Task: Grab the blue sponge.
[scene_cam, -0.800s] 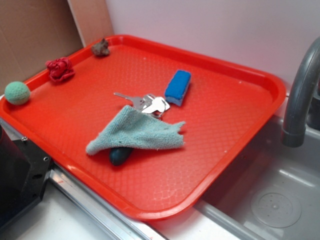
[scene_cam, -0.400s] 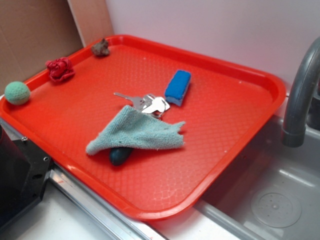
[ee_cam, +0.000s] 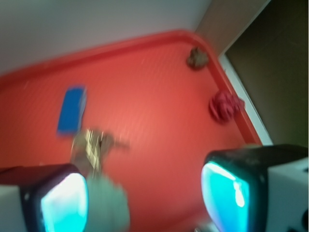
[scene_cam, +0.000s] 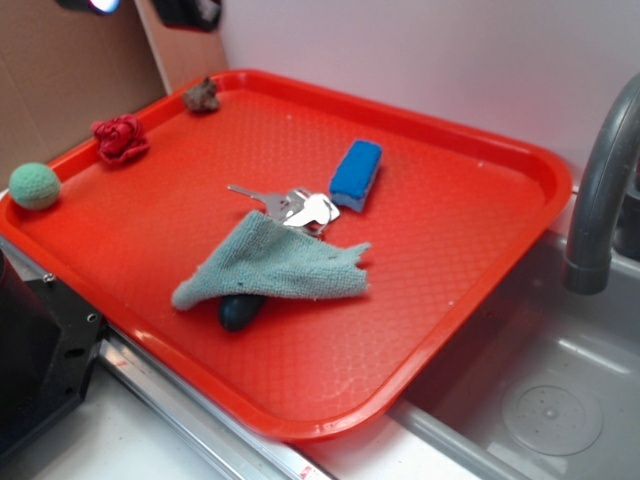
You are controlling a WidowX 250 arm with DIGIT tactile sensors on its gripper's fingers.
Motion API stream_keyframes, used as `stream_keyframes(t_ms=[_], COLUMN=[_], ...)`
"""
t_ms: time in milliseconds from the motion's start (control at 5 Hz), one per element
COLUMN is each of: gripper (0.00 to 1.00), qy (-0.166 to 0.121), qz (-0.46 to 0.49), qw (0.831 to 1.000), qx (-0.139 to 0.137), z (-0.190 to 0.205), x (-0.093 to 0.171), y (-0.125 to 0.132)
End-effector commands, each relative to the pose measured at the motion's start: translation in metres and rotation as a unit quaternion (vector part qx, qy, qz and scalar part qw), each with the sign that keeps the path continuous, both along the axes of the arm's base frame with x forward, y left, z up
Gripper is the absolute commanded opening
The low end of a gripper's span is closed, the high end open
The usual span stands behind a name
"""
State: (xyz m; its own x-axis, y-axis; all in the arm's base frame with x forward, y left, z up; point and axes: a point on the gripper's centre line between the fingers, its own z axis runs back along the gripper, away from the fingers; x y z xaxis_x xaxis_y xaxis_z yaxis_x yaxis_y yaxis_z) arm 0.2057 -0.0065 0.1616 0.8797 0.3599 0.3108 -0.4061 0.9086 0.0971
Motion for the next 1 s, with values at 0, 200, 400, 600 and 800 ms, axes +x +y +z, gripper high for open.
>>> stream_keyframes(t_ms=[0,200,400,600,800], gripper=[1.0,1.0,1.0,1.0,1.0], qy=[-0.029,-0.014,0.02,0.02,0.02], qz=[-0.081,-0.091,-0.089,-0.089,-0.089], qw=[0.985,0.978,0.989,0.989,0.989], qx=[-0.148,-0.189,-0.117,-0.117,-0.117], z=[-0.045,-0.051,-0.037,-0.037,-0.037], x=[0.051,0.06,0.055,0.055,0.055], y=[-0.019,-0.018,-0.008,-0.008,-0.008])
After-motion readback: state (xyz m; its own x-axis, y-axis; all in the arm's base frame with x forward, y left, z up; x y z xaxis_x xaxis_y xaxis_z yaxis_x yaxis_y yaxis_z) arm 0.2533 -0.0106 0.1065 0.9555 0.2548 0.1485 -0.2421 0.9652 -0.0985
